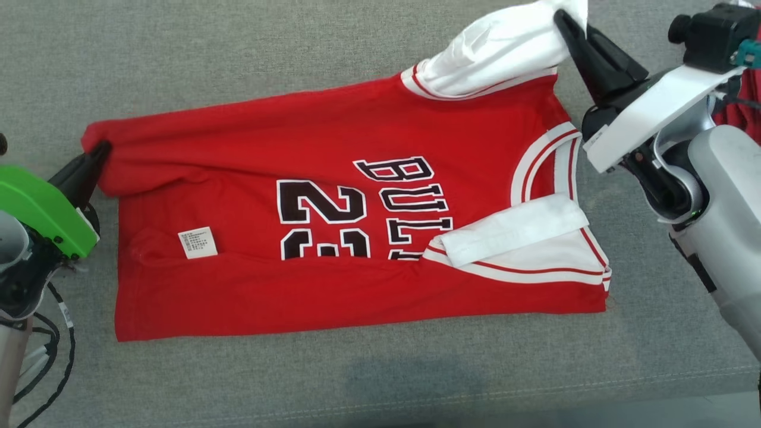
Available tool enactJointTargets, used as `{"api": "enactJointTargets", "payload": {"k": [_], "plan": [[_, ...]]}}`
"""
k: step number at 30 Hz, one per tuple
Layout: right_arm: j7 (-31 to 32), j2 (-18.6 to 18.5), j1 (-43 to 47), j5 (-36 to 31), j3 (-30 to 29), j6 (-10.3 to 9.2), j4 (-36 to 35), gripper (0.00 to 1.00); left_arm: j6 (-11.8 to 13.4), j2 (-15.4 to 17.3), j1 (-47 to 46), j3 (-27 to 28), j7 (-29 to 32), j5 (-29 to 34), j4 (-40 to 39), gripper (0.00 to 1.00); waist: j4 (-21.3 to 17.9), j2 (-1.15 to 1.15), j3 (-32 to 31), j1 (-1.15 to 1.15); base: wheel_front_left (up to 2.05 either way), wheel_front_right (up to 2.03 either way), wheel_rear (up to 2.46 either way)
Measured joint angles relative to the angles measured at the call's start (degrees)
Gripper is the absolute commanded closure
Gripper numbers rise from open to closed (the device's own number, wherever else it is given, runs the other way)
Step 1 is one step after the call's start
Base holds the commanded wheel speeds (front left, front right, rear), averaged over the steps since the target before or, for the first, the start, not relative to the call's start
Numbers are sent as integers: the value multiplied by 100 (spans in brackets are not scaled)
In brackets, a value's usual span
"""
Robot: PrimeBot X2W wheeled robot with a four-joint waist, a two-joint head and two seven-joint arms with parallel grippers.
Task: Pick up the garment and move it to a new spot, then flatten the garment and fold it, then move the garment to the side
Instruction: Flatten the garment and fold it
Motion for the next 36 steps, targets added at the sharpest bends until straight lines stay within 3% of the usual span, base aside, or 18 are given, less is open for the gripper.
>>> {"api": "enactJointTargets", "payload": {"k": [8, 15, 26, 36], "plan": [[-136, -183, 751, 94, -3, -2, -394, 100, -5, 67, 450, -103, -198, -5, -2, 100, -44, 0, -222, 0, 0, 0, 0], [-203, -208, 1656, 277, -30, -140, -879, 100, -5, 126, 848, -90, -371, -59, -21, 100, -46, 0, -413, 0, 0, 0, 0], [-398, -67, 2833, 448, 166, -580, -1870, 100, -7, 334, 1385, 59, -588, -191, -82, 100, -224, 0, -567, 0, 0, 0, 0], [-454, -244, 3323, 222, 246, -882, -2365, 100, -7, 323, 1621, -10, -748, -203, -234, 100, -295, 0, -588, 0, 0, 0, 0]]}}
